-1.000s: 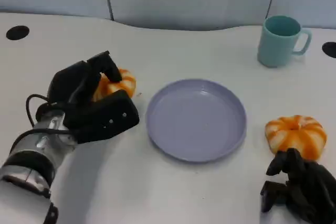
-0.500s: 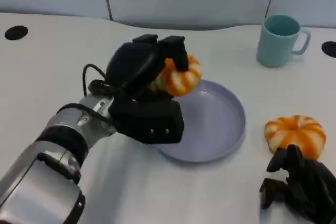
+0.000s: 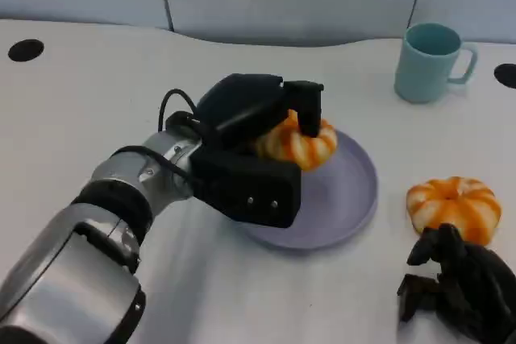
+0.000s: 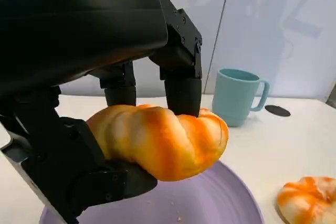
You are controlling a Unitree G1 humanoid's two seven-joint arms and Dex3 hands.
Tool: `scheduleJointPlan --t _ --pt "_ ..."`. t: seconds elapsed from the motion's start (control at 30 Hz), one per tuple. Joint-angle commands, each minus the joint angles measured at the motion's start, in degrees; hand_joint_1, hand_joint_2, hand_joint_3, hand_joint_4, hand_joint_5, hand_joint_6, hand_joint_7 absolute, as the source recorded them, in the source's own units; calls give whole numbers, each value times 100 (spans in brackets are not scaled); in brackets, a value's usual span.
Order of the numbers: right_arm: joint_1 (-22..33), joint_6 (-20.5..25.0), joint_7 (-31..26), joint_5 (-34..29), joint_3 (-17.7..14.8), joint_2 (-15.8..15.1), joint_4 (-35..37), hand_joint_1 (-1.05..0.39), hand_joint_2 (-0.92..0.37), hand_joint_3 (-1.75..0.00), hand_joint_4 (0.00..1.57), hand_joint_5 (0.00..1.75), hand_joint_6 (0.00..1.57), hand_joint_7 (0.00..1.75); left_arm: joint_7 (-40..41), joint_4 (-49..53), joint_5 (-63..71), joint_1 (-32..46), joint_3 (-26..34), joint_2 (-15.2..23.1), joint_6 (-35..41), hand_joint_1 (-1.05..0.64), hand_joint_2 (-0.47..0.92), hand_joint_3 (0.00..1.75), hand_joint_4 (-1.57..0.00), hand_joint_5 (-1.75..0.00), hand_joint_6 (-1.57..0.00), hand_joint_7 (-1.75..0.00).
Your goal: Grasp the bread from the table and place it into the plate.
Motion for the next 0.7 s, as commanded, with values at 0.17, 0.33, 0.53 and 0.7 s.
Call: scheduleJointPlan --t 0.17,0.33,0.53,0.7 --pt "188 -47 56 -32 26 5 138 -44 -92 -48 127 119 112 115 -240 81 184 -41 -236 -6 201 -23 54 122 -85 -173 -77 -160" --pt "193 -119 76 -96 64 -20 153 -44 -92 -48 127 119 112 115 -677 94 -33 -19 -70 -20 200 -29 83 42 -65 -114 -76 -43" --pt "168 1 -9 -39 38 5 132 -45 -92 -45 128 118 113 114 -1239 93 42 -115 -190 -39 558 -59 92 12 -15 -66 -31 -1" --pt "168 -65 23 -52 50 2 156 -44 -92 -46 129 118 114 114 -1466 65 108 -163 -301 -47 745 -73 92 18 -1 -37 -14 0"
